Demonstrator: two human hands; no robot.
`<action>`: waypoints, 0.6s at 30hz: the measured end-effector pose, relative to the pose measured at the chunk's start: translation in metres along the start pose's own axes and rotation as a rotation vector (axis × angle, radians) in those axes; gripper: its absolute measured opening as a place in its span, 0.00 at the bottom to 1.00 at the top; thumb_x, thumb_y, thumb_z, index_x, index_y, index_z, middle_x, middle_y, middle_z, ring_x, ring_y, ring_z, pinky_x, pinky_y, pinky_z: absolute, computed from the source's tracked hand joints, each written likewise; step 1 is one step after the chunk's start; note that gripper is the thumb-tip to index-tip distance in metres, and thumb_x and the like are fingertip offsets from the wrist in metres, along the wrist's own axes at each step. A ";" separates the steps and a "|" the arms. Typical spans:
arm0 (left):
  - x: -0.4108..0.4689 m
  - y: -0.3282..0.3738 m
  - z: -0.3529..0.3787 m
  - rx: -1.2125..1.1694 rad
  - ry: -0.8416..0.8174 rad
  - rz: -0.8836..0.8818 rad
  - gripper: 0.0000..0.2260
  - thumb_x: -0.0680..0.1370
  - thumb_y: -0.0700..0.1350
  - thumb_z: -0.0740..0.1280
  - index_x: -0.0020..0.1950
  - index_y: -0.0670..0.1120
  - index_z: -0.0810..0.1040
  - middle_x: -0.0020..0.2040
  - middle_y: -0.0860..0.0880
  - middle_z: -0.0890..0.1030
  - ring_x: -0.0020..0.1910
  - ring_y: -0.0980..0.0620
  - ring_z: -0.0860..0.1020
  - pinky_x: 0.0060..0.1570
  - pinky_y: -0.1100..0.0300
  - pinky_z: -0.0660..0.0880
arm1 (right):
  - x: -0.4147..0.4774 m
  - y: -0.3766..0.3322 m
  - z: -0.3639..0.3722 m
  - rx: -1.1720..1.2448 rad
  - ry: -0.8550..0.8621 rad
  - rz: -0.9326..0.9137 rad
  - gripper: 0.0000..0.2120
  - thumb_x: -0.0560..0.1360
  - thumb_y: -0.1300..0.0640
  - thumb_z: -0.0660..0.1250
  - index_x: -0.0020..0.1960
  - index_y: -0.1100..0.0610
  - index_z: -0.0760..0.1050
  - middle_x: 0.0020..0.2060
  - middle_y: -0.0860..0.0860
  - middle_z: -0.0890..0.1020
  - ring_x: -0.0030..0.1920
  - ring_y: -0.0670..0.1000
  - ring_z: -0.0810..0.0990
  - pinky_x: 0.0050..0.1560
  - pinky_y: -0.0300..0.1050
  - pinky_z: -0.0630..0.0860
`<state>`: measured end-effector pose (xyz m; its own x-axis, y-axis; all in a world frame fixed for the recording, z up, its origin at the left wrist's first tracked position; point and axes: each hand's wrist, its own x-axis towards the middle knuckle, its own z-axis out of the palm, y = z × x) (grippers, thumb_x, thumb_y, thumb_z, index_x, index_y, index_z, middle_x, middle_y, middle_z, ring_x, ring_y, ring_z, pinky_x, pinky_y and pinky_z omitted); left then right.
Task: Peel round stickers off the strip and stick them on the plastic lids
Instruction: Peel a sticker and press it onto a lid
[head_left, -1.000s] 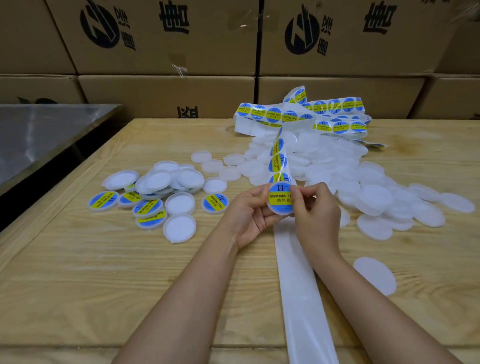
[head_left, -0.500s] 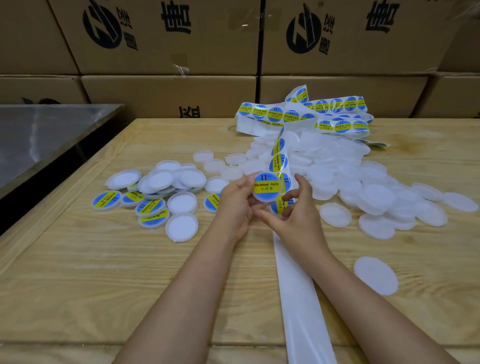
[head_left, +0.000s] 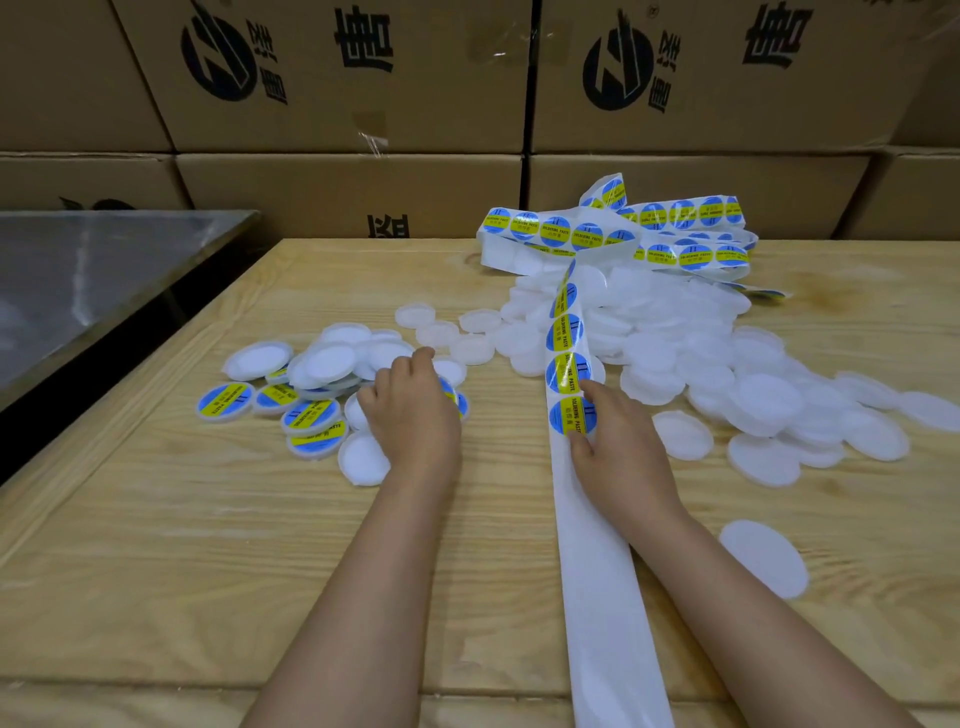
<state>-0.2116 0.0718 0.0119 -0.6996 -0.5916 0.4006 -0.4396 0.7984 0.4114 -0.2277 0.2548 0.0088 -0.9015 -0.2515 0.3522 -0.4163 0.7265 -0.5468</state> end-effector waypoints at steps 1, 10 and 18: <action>0.000 -0.001 0.001 0.049 -0.008 0.004 0.23 0.74 0.35 0.59 0.68 0.49 0.69 0.57 0.47 0.76 0.58 0.45 0.70 0.51 0.54 0.59 | 0.000 0.000 -0.001 -0.008 -0.020 0.006 0.16 0.75 0.62 0.62 0.63 0.58 0.71 0.55 0.55 0.77 0.56 0.57 0.72 0.52 0.50 0.70; -0.023 0.031 0.002 -0.308 -0.066 0.554 0.17 0.68 0.31 0.64 0.56 0.39 0.80 0.51 0.42 0.83 0.52 0.42 0.79 0.57 0.51 0.67 | 0.001 0.003 -0.008 -0.110 -0.082 0.073 0.12 0.75 0.63 0.59 0.56 0.59 0.74 0.51 0.55 0.79 0.53 0.57 0.74 0.48 0.50 0.71; -0.030 0.046 0.019 -0.282 -0.438 0.675 0.17 0.80 0.43 0.59 0.69 0.46 0.70 0.67 0.48 0.73 0.64 0.47 0.70 0.62 0.56 0.62 | 0.003 0.007 -0.012 0.008 -0.085 0.095 0.22 0.73 0.66 0.60 0.66 0.56 0.71 0.54 0.51 0.80 0.56 0.55 0.74 0.50 0.46 0.71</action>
<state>-0.2212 0.1282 0.0030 -0.9415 0.1441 0.3048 0.2664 0.8722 0.4103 -0.2324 0.2671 0.0155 -0.9436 -0.2348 0.2333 -0.3289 0.7446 -0.5808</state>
